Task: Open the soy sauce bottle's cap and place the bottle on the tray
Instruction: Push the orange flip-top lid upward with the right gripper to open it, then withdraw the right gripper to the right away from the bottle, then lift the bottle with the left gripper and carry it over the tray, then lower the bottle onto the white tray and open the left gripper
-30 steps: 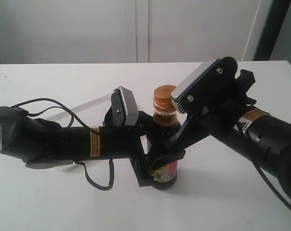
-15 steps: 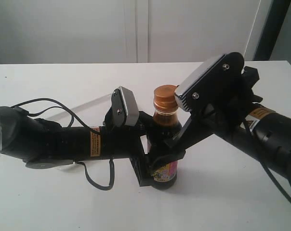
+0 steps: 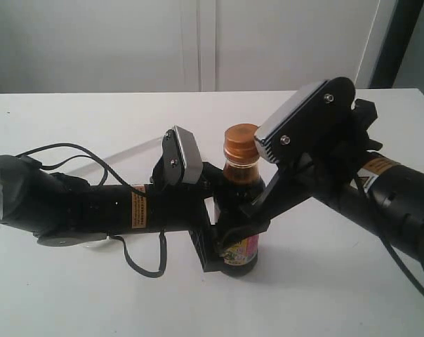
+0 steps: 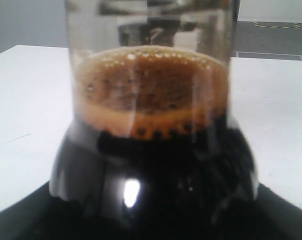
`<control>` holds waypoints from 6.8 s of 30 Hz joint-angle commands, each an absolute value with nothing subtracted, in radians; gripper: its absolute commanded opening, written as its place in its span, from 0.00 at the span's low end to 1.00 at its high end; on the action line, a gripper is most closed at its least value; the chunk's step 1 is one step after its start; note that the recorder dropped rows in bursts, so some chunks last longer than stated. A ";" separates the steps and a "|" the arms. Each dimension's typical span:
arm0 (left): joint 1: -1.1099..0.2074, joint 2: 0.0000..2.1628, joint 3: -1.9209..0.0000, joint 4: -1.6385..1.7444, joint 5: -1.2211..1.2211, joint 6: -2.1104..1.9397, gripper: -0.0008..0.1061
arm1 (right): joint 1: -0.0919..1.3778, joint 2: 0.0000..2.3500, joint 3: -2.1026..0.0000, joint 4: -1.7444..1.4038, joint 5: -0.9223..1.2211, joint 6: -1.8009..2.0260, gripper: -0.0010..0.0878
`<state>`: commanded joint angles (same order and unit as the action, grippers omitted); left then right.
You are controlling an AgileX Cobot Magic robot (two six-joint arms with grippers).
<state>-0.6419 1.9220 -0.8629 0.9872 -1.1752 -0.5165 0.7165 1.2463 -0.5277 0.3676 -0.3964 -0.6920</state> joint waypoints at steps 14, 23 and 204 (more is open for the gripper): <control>-0.642 1.922 -0.863 0.987 -1.174 -0.515 0.01 | 0.741 1.242 -0.607 0.377 -0.366 -0.669 0.01; -0.642 1.922 -0.863 0.987 -1.174 -0.496 0.01 | 0.741 1.246 -0.609 0.425 -0.403 -0.669 0.01; -0.325 1.659 -0.815 0.908 -0.659 -0.861 0.95 | 0.159 1.144 -0.685 0.190 0.512 -0.172 0.01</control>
<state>-0.3252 1.6587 -0.8151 0.9082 -0.6588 -0.8608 0.1594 1.1436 -0.6853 0.1901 0.5124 -0.1721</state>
